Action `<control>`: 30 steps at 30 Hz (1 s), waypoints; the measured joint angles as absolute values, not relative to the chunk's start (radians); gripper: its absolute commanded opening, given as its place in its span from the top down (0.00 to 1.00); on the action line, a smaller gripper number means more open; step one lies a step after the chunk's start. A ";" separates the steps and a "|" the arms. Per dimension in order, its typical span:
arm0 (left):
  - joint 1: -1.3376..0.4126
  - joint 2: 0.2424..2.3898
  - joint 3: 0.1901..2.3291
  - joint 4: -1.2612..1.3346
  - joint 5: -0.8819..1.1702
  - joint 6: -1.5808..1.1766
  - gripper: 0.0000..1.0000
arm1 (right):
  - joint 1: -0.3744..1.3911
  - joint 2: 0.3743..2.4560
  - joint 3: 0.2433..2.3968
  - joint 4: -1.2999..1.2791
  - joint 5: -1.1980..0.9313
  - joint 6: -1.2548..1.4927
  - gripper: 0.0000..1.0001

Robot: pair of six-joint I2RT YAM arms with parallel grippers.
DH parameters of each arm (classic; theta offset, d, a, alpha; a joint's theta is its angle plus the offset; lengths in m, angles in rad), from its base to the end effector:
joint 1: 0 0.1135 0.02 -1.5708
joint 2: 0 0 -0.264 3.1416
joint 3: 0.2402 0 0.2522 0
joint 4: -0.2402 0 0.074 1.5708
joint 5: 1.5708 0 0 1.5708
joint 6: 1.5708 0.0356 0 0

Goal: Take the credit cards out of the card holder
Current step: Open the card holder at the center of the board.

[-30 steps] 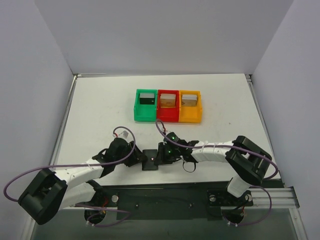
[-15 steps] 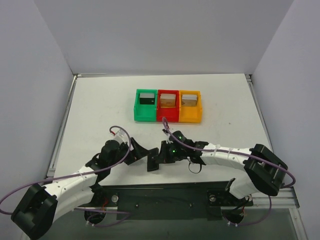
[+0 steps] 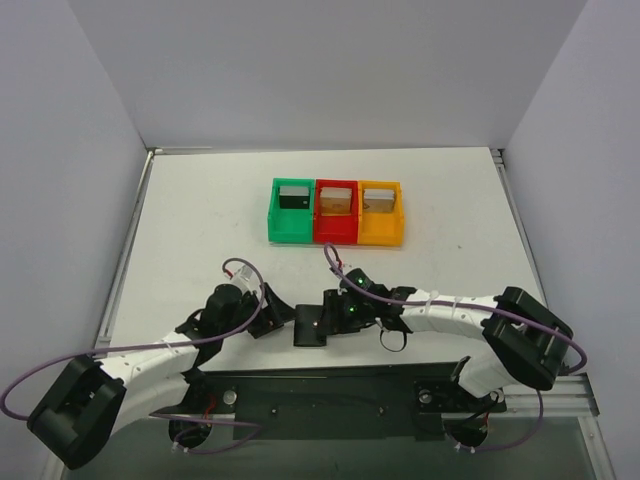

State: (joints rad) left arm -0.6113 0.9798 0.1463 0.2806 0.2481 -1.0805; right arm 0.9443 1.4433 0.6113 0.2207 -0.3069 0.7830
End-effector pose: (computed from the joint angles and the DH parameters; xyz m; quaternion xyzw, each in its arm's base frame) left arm 0.1378 -0.1072 0.1347 -0.1428 0.8568 -0.4336 0.2397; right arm 0.1579 0.2365 0.1727 -0.1409 0.8682 0.4349 0.1933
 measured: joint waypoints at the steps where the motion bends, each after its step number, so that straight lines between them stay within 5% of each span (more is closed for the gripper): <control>1: -0.611 0.989 0.146 0.282 0.248 -1.079 0.16 | 0.944 1.446 0.601 0.215 -0.298 0.782 0.48; 4: -0.612 1.011 0.146 0.285 0.249 -1.078 0.16 | 0.944 1.447 0.583 0.197 -0.274 0.783 0.36; 10: -0.632 1.038 0.165 0.291 0.236 -1.065 0.13 | 0.943 1.440 0.583 0.207 -0.266 0.785 0.34; 25: -0.744 1.189 0.203 0.389 0.210 -1.074 0.38 | 0.941 1.487 0.583 0.295 -0.294 0.815 0.45; 30: -0.765 1.201 0.203 0.399 0.189 -1.074 0.41 | 0.941 1.491 0.583 0.295 -0.294 0.815 0.58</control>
